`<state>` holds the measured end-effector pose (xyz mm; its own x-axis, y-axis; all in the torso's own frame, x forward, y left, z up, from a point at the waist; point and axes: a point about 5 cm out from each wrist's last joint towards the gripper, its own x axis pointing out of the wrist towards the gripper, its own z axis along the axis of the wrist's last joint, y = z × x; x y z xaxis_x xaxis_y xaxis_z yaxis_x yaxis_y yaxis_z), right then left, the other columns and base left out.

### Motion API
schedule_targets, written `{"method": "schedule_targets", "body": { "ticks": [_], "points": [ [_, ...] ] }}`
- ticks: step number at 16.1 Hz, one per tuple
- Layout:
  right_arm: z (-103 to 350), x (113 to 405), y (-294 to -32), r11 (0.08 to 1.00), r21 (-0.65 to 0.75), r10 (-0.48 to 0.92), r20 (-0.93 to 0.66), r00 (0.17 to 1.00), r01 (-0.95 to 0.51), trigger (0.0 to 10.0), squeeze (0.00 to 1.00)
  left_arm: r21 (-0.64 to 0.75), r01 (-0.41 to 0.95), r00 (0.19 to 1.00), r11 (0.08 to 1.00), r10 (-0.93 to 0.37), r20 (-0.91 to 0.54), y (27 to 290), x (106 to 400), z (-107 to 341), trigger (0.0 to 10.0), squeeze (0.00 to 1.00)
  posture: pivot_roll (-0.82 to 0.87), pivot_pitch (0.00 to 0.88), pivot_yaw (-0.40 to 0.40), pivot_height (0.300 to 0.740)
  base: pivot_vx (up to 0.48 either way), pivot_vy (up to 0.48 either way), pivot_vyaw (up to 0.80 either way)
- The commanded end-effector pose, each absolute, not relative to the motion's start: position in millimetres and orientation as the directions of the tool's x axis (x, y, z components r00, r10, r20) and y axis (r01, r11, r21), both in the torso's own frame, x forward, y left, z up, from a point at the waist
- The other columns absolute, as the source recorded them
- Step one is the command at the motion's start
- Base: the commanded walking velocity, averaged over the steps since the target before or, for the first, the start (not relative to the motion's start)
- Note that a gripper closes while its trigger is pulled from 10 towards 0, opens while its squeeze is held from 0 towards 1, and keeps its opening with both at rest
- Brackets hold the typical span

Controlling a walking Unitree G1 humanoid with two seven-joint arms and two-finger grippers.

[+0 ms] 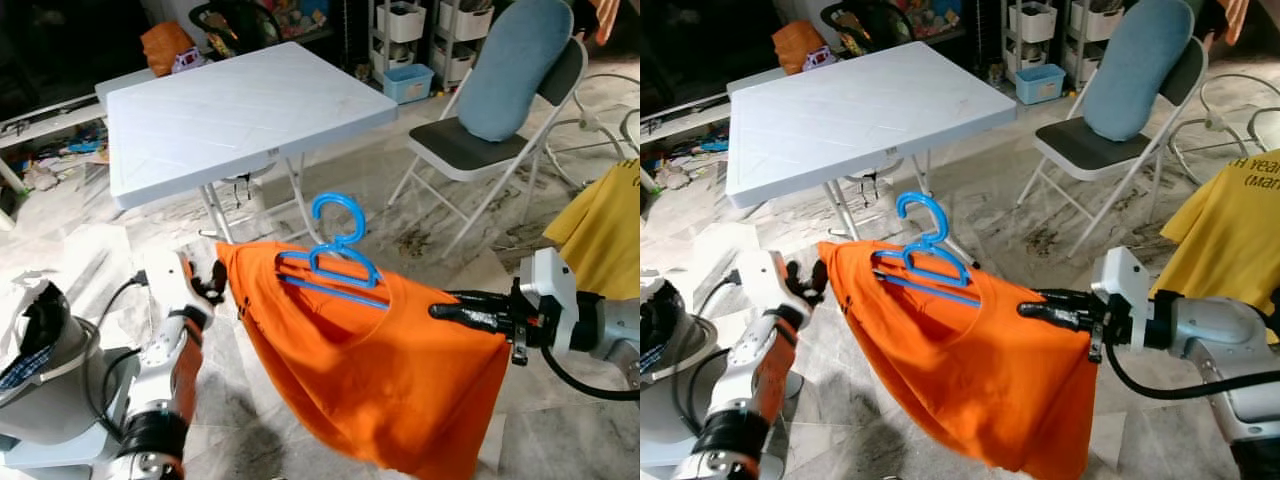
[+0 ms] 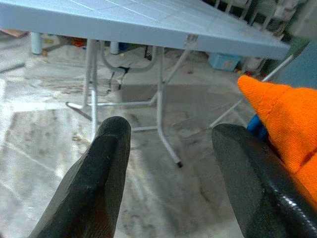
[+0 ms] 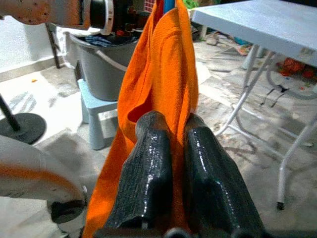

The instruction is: Hang hanger

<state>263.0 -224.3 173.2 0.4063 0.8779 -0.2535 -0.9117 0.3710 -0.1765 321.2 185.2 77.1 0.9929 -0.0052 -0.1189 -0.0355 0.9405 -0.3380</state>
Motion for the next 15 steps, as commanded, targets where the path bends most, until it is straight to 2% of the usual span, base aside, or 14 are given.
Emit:
{"method": "schedule_targets", "body": {
  "ticks": [1, 2, 3, 4, 5, 7, 10, 11, 12, 15],
  "points": [
    [180.8, 269.6, -215.8, 0.379, -0.219, 0.881, -0.212, 0.424, -0.899, 10.0, 0.0, -0.346, 0.024, 0.996, 0.938, -0.054, -0.077, 178.7, 325.1, 86.7, 10.0, 0.0, -0.12, 0.0, 0.138, 0.74, 0.0, 0.0, 0.0],
    [178.6, 273.2, -212.2, 0.4, -0.231, 0.871, -0.204, 0.446, -0.887, 10.0, 0.0, -0.342, 0.04, 0.996, 0.939, -0.065, -0.062, 174.7, 324.3, 88.3, 10.0, 0.0, -0.12, 0.0, 0.138, 0.74, 0.0, 0.0, 0.0],
    [171.8, 283.6, -203.5, 0.455, -0.277, 0.838, -0.189, 0.513, -0.846, 10.0, 0.0, -0.319, 0.044, 0.998, 0.947, -0.057, -0.032, 169.3, 321.6, 91.1, 10.0, 0.0, -0.12, 0.0, 0.138, 0.74, 0.0, 0.0, 0.0],
    [162.8, 297.4, -196.2, 0.536, -0.317, 0.772, -0.19, 0.606, -0.782, 10.0, 0.0, -0.298, 0.043, 0.999, 0.954, -0.048, -0.008, 165.4, 318.5, 94.0, 10.0, 0.83, -0.12, 0.0, 0.137, 0.74, 0.0, 0.0, 0.0],
    [158.4, 300.9, -186.4, 0.541, -0.298, 0.779, -0.173, 0.602, -0.786, 10.0, 0.0, -0.312, 0.06, 0.998, 0.948, -0.066, -0.008, 161.3, 316.5, 94.0, 10.0, 1.0, -0.11, 0.0, 0.137, 0.74, 0.0, 0.0, 0.0],
    [152.4, 311.2, -175.8, 0.58, -0.262, 0.758, -0.172, 0.629, -0.771, 10.0, 0.0, -0.295, 0.089, 0.996, 0.951, -0.094, -0.003, 160.3, 315.9, 95.5, 10.0, 1.0, -0.1, 0.0, 0.138, 0.74, 0.0, 0.0, 0.0],
    [149.3, 339.7, -160.6, 0.648, -0.269, 0.701, -0.155, 0.696, -0.713, 10.0, 0.0, -0.165, 0.138, 0.988, 0.977, -0.147, -0.046, 167.5, 316.8, 94.3, 10.0, 1.0, -0.09, 0.0, 0.144, 0.74, 0.0, 0.0, 0.0],
    [152.6, 343.7, -157.8, 0.648, -0.271, 0.706, -0.136, 0.695, -0.712, 10.0, 0.0, -0.139, 0.144, 0.987, 0.98, -0.152, -0.054, 170.1, 317.7, 94.0, 10.0, 1.0, -0.09, 0.0, 0.144, 0.74, 0.0, 0.0, 0.0],
    [156.0, 345.9, -155.8, 0.643, -0.277, 0.714, -0.119, 0.69, -0.714, 10.0, 0.0, -0.129, 0.148, 0.986, 0.98, -0.156, -0.057, 172.1, 318.9, 94.0, 10.0, 1.0, -0.08, 0.0, 0.144, 0.74, 0.0, 0.0, 0.0],
    [171.2, 346.9, -153.2, 0.554, -0.26, 0.808, -0.063, 0.586, -0.791, 10.0, 0.0, -0.113, 0.097, 0.992, 0.989, -0.105, -0.064, 184.3, 327.2, 96.0, 10.0, 1.0, -0.08, 0.0, 0.144, 0.74, 0.0, 0.0, 0.0]
  ]
}}
